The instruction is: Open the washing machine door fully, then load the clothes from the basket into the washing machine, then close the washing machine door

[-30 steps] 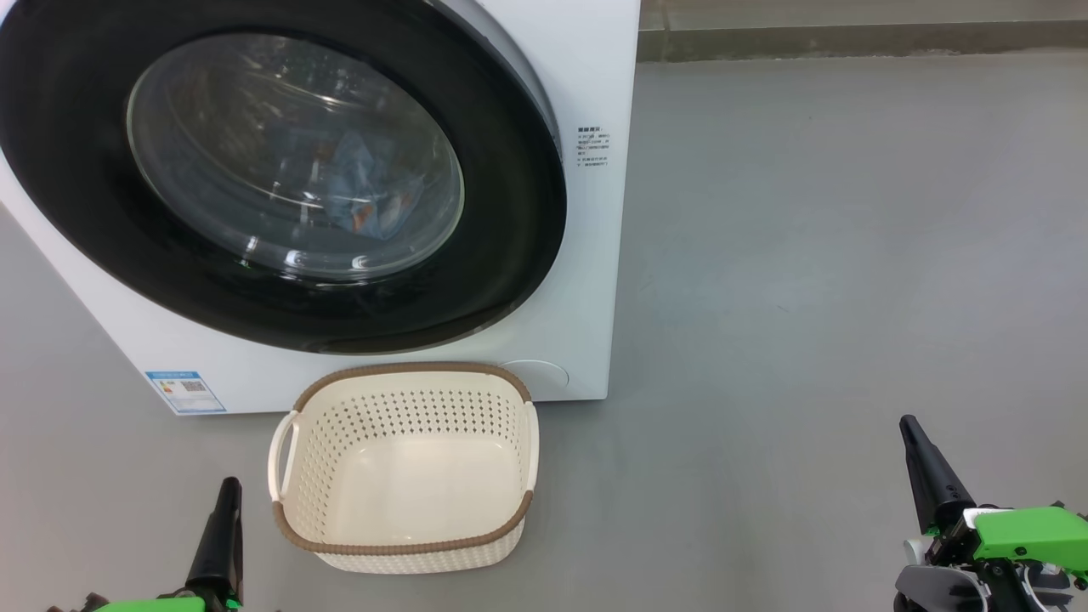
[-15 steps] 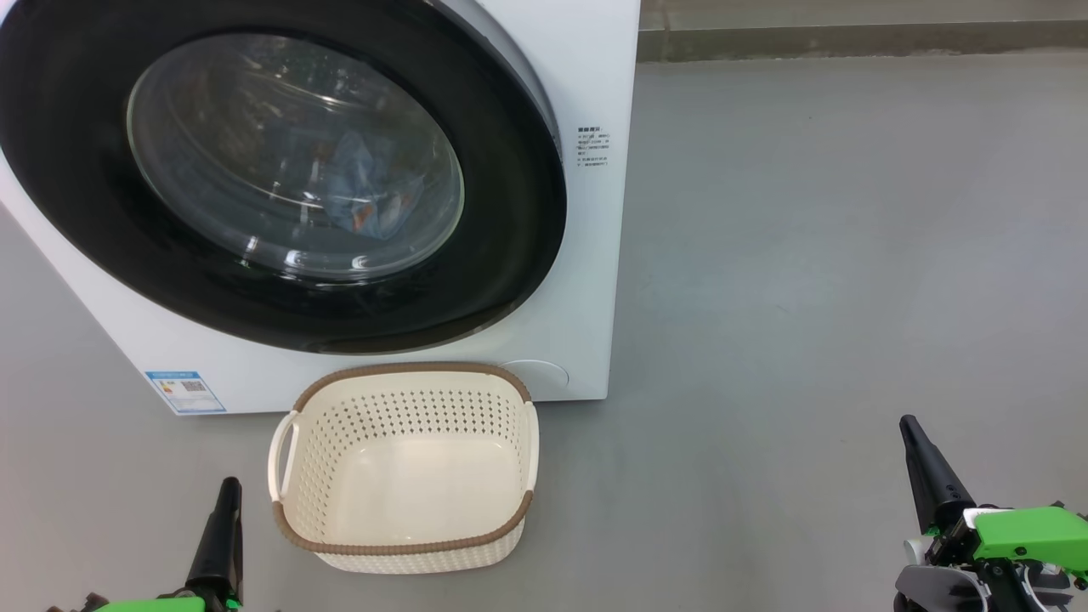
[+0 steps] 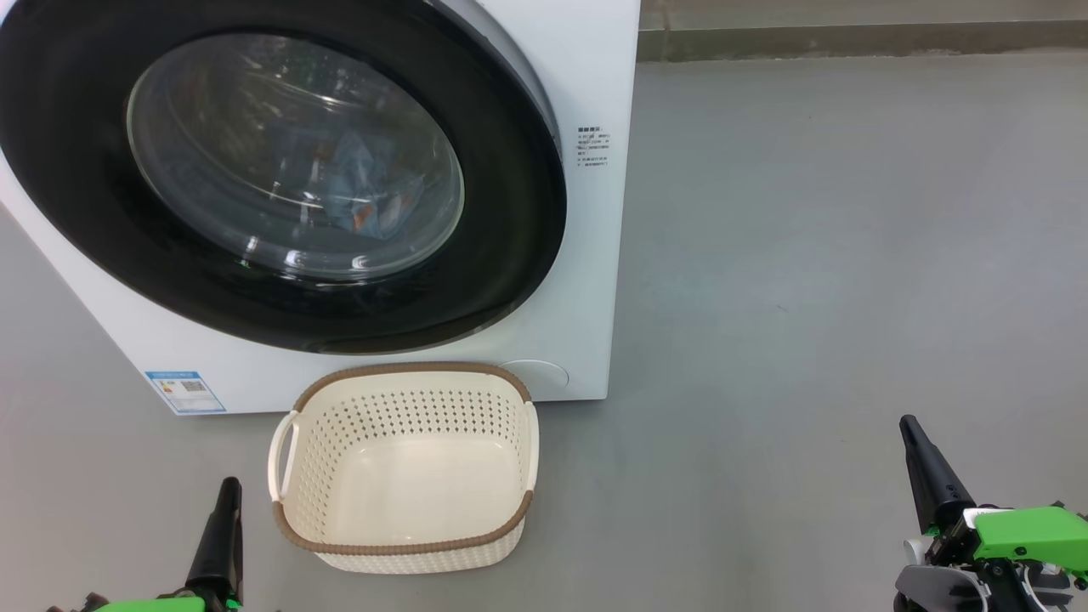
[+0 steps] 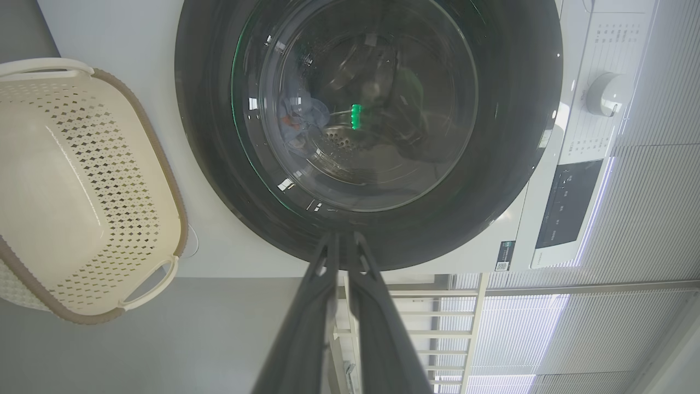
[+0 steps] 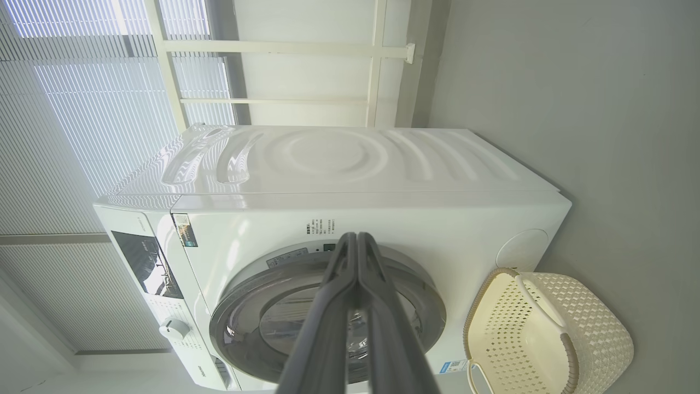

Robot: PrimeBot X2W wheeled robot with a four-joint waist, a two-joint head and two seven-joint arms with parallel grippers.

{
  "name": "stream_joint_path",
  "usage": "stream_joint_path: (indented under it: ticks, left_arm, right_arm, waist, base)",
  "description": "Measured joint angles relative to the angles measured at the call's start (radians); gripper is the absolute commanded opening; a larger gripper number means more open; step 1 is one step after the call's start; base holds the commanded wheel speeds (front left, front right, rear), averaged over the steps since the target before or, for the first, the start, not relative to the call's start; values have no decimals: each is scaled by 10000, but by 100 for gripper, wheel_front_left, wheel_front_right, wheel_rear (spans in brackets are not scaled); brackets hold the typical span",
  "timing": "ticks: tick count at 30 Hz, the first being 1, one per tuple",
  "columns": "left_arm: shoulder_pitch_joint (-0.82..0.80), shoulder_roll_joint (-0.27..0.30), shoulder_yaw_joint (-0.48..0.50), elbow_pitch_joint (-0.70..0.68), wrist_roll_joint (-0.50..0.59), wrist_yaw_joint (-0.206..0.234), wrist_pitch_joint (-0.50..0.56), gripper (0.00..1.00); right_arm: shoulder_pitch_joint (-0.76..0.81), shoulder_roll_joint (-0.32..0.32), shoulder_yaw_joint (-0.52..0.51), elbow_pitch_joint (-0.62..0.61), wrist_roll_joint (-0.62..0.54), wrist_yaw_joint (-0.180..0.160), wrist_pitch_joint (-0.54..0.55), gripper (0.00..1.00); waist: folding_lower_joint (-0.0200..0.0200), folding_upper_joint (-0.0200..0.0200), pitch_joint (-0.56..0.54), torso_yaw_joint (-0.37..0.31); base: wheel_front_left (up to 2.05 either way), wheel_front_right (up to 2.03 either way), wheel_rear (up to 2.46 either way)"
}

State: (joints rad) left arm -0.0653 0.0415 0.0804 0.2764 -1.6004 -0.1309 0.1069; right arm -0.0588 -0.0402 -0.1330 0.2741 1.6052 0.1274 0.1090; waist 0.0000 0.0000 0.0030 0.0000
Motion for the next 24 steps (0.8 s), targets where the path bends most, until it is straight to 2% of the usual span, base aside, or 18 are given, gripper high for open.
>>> stream_joint_path:
  ticks: [24]
  left_arm:
    - [0,0,0,0,0,0,0,0]
  right_arm:
    - [0,0,0,0,0,0,0,0]
  waist:
    - [0,0,0,0]
  base:
    - [0,0,0]
